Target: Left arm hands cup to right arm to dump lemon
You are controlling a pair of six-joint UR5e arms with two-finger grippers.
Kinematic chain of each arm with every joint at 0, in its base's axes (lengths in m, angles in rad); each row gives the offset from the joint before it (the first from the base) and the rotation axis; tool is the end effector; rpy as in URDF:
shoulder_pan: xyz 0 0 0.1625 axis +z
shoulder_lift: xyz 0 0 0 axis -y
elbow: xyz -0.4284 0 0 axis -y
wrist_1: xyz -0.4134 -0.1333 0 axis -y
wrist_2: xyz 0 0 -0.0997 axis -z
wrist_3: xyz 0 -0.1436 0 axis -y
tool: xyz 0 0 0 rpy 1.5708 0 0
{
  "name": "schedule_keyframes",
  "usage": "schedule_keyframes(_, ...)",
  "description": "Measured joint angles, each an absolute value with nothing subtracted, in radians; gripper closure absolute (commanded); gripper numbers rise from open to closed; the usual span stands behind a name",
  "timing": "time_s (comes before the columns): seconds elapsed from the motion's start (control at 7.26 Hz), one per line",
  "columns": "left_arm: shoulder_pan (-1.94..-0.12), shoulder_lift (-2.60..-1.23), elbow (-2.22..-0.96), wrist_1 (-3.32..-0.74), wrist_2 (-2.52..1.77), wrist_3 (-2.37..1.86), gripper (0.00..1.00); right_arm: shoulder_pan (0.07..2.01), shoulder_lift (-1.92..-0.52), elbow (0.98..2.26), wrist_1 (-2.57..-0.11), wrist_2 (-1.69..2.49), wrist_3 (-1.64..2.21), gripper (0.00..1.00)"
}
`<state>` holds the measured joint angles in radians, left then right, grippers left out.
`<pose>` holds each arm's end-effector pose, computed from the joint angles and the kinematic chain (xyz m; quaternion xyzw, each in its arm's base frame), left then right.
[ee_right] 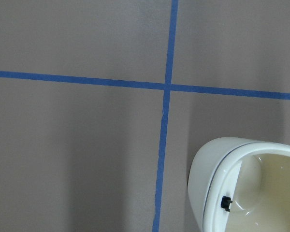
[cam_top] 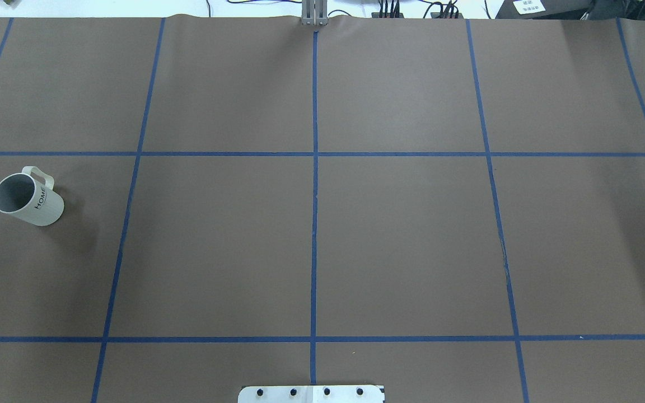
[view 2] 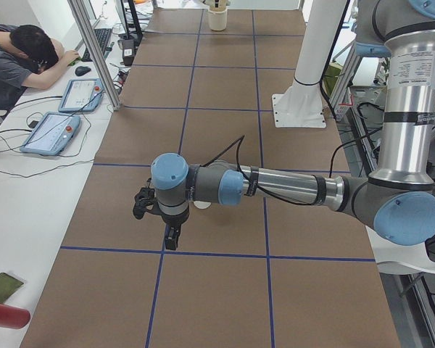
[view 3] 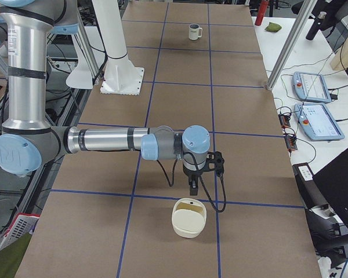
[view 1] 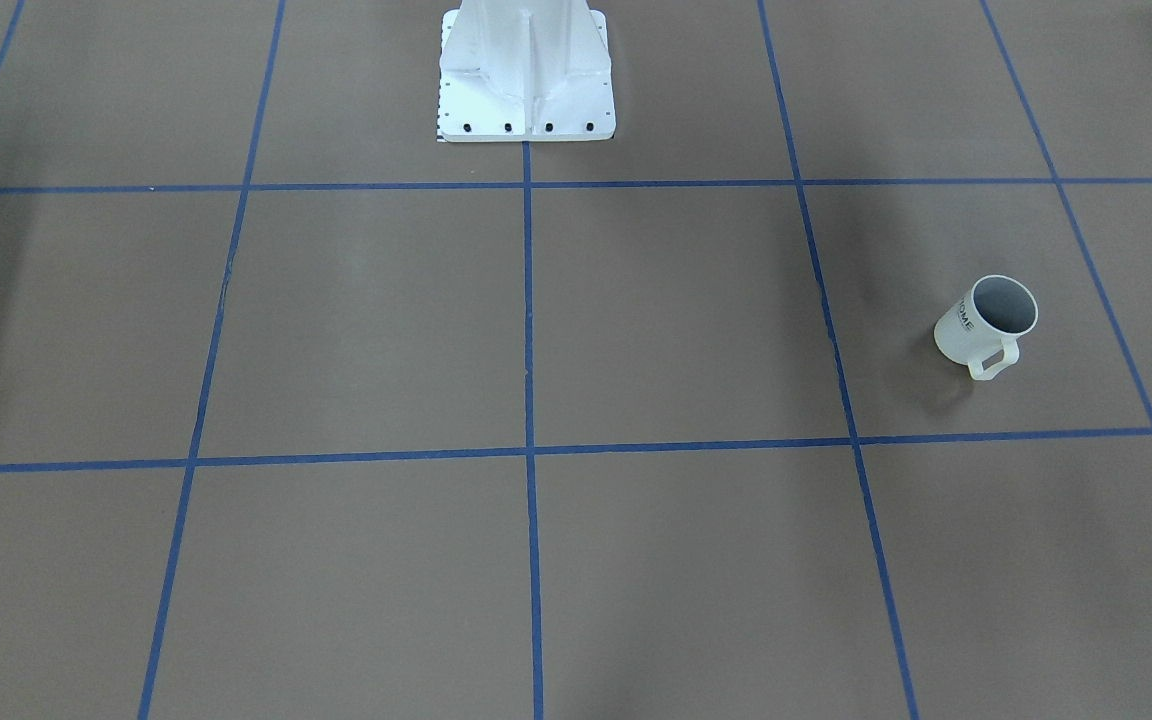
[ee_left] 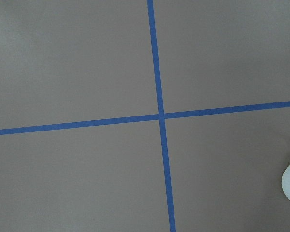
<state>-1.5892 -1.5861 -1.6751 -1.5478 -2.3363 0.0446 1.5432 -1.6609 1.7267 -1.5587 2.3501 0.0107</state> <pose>-0.0435 -0.5255 0.6350 0.0565 0.3714 0.0302 0.9262 0.0191 -0.4820 0.6561 0.0287 -0.3802 -0.0226 0.9242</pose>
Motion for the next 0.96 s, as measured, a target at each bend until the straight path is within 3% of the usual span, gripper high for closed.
schedule_keyframes(0.96,-1.576,-1.596,-1.708,-1.558,-2.341,0.040,0.00,1.542,-1.648,1.731,-1.546,2.372,0.028,0.00)
